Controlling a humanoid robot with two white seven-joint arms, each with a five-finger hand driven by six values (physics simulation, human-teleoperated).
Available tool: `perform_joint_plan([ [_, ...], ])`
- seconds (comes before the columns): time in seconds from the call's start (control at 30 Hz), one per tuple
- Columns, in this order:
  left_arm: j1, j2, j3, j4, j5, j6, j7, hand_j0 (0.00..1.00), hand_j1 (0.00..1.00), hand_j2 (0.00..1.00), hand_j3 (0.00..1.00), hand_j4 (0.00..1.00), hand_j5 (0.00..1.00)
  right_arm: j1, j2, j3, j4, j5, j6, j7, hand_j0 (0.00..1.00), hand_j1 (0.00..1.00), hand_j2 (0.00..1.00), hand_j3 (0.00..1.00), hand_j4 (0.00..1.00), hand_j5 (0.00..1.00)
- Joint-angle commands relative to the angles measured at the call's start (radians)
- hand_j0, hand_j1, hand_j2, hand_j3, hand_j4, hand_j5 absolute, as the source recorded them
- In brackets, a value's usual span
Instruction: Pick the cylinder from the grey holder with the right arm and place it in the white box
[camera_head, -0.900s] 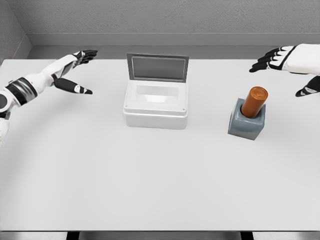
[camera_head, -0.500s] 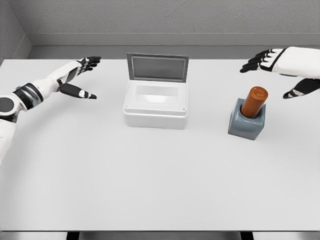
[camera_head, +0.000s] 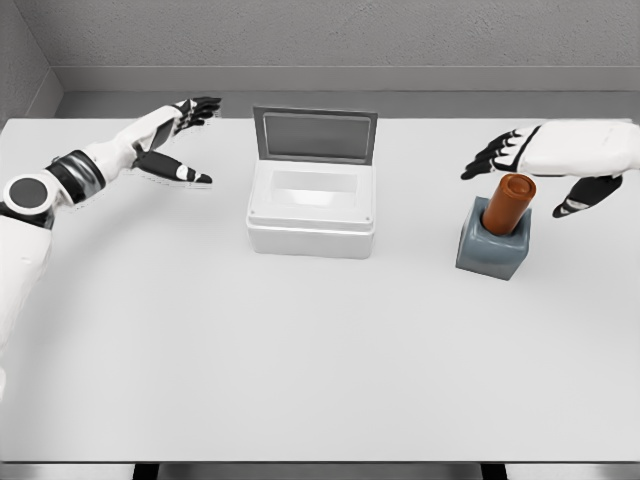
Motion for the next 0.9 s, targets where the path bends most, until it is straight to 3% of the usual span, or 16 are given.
perform_joint_plan([
  [0.0, 0.000, -0.021, -0.001, 0.050, 0.005, 0.001, 0.000, 1.00, 1.00, 1.00, 1.00, 1.00, 1.00, 0.000, 0.026, 0.000, 0.022, -0.001, 0.002, 0.012, 1.00, 1.00, 1.00, 1.00, 1.00, 1.00],
  [0.13, -0.002, -0.016, -0.001, 0.056, 0.005, -0.001, 0.000, 1.00, 1.00, 1.00, 1.00, 1.00, 1.00, 0.003, 0.045, 0.000, 0.023, 0.042, 0.002, 0.012, 1.00, 1.00, 1.00, 1.00, 1.00, 1.00],
  [0.2, -0.014, -0.019, -0.001, 0.099, 0.005, -0.007, 0.000, 1.00, 1.00, 1.00, 1.00, 1.00, 1.00, 0.003, 0.045, 0.000, 0.023, 0.042, 0.002, 0.012, 1.00, 1.00, 1.00, 1.00, 1.00, 1.00],
  [0.3, -0.015, -0.021, -0.002, 0.100, 0.005, -0.008, 0.000, 1.00, 1.00, 1.00, 1.00, 1.00, 1.00, 0.005, 0.056, 0.000, 0.066, 0.045, 0.002, 0.014, 1.00, 1.00, 1.00, 1.00, 1.00, 1.00],
  [0.87, -0.017, -0.050, -0.001, 0.099, -0.017, -0.007, 0.000, 1.00, 1.00, 1.00, 1.00, 1.00, 1.00, 0.043, 0.100, 0.002, 0.105, 0.046, 0.002, 0.022, 1.00, 1.00, 1.00, 1.00, 1.00, 1.00],
])
